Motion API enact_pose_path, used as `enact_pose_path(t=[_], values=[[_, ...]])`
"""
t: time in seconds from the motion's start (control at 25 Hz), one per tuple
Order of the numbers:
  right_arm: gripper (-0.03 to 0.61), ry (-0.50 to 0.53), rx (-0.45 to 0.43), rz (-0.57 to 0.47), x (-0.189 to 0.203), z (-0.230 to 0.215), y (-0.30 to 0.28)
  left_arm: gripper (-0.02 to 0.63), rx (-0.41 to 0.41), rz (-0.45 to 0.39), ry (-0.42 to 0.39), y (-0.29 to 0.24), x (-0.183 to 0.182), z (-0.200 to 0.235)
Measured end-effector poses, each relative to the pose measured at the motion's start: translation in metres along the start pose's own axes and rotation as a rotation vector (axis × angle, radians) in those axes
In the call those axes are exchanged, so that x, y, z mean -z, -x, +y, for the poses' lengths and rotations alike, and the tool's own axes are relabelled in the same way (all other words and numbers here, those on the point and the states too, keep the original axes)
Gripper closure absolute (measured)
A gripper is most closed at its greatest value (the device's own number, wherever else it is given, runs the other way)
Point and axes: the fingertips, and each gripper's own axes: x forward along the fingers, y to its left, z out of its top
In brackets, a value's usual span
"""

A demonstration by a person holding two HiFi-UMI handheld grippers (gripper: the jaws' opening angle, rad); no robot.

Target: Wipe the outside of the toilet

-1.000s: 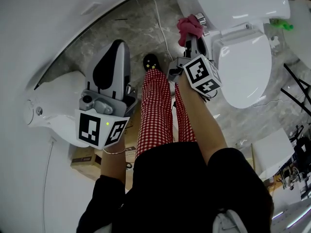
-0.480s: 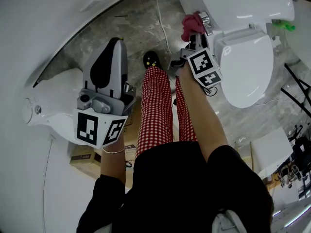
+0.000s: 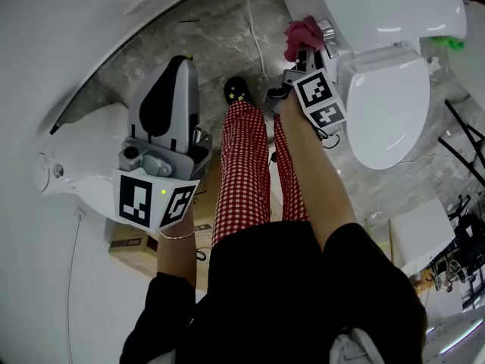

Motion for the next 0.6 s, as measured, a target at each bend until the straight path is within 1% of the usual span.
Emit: enact_pose_path(t=[0.2, 0.48, 0.6], values=[[0.518, 0.010, 0.026, 0.012, 0.008, -0.007, -0.011, 0.603, -0.016, -0.003, 0.002, 0.001, -0.001, 0.009], [0.518, 0.020, 0.047, 0.020, 0.019, -0.017, -0.025, 0.603, -0.038, 0.012, 0.008, 0.009, 0.009, 0.020], [0.518, 0.019, 0.069, 0.022, 0.023, -0.022, -0.028, 0.603, -0.048, 0.017, 0.012, 0.012, 0.011, 0.026]])
